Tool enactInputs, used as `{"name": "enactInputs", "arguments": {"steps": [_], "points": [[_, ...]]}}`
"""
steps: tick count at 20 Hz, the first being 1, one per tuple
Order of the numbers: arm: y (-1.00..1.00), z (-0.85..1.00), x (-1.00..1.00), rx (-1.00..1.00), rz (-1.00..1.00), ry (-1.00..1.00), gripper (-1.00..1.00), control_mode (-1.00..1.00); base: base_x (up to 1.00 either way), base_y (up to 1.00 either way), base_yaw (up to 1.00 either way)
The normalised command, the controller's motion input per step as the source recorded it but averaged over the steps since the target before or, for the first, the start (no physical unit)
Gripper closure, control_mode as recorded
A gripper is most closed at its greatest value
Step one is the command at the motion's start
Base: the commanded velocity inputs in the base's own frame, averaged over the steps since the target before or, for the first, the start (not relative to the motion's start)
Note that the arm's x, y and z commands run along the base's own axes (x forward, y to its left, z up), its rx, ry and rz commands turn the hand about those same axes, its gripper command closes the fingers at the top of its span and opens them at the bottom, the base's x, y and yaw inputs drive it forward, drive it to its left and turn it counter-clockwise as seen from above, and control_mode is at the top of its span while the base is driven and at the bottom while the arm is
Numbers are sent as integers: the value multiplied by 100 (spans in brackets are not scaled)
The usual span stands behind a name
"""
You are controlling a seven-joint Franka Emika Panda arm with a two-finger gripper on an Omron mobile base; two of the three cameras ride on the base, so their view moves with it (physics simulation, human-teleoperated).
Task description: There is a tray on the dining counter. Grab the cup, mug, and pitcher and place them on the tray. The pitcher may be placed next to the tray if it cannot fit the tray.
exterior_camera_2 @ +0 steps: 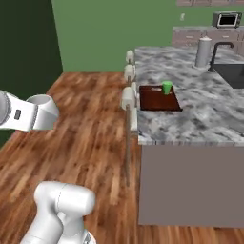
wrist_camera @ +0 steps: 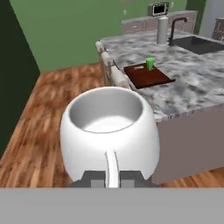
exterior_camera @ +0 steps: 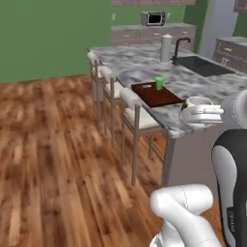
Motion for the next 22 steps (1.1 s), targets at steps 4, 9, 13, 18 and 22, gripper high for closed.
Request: {"name": "enactInputs", "arguments": {"steps": [4,9,13,18,22], "points": [[0,0,0,0,0,0,100,100,45,47,-88],[0,0,0,0,0,0,100,100,84,72,-73],[0,0,0,0,0,0,100,100,100,98,-43],[0,0,0,0,0,0,100,100,94,100,-16],[0,0,0,0,0,0,100,100,59,100,-7]]}}
